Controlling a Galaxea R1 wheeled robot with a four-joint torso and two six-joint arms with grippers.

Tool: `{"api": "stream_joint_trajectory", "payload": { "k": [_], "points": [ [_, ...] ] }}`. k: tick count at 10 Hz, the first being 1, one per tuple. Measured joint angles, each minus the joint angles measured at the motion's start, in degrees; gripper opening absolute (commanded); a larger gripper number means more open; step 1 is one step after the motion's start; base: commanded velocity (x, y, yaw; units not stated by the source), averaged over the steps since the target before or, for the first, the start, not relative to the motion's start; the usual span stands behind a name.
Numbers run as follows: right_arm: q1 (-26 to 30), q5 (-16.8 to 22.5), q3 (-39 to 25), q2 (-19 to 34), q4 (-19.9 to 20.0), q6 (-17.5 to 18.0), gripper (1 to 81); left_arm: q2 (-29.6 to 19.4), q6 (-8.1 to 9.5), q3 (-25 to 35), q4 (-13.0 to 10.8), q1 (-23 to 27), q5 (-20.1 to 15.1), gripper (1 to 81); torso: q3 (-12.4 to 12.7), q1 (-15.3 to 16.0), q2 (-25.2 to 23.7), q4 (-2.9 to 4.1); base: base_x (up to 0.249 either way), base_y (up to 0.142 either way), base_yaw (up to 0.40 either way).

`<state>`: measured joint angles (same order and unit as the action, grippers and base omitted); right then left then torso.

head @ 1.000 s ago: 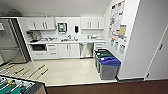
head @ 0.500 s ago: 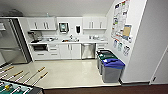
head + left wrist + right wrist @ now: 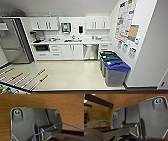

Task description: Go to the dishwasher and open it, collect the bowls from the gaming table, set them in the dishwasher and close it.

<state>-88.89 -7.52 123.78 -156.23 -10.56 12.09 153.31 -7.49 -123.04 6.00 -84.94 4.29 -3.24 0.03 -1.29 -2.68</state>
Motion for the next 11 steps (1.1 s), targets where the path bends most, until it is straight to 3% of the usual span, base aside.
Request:
{"api": "stream_joint_trajectory", "payload": {
  "k": [1,2,5,6,11],
  "points": [
    [0.0,-0.02,0.0,0.01,0.01,0.0,81.1,-0.09,0.0,0.0,0.0,-0.04,-0.11,81.1,0.0,0.0,0.0,0.09,0.178,0.0,0.0],
    [-0.05,0.0,0.0,0.04,0.01,0.0,81.1,-0.09,0.0,0.0,0.0,0.02,-0.05,81.1,0.0,0.0,0.0,0.7,0.178,0.0,0.0],
    [0.0,-0.28,-0.02,0.01,0.01,0.02,81.1,-0.17,0.0,-0.02,0.0,-0.39,-0.22,81.1,0.0,0.0,0.0,4.19,0.178,0.0,0.0],
    [0.12,-1.05,-0.02,0.04,0.06,0.02,81.1,-0.13,0.0,-0.02,0.0,-0.34,-0.16,81.1,0.0,-0.02,0.0,4.63,0.178,0.0,0.0],
    [0.0,-1.12,-0.02,0.04,0.06,0.02,81.1,-0.16,0.0,-0.02,0.0,-0.2,-0.16,81.1,-0.02,0.0,0.0,4.61,0.178,0.0,0.0]
  ]
}}
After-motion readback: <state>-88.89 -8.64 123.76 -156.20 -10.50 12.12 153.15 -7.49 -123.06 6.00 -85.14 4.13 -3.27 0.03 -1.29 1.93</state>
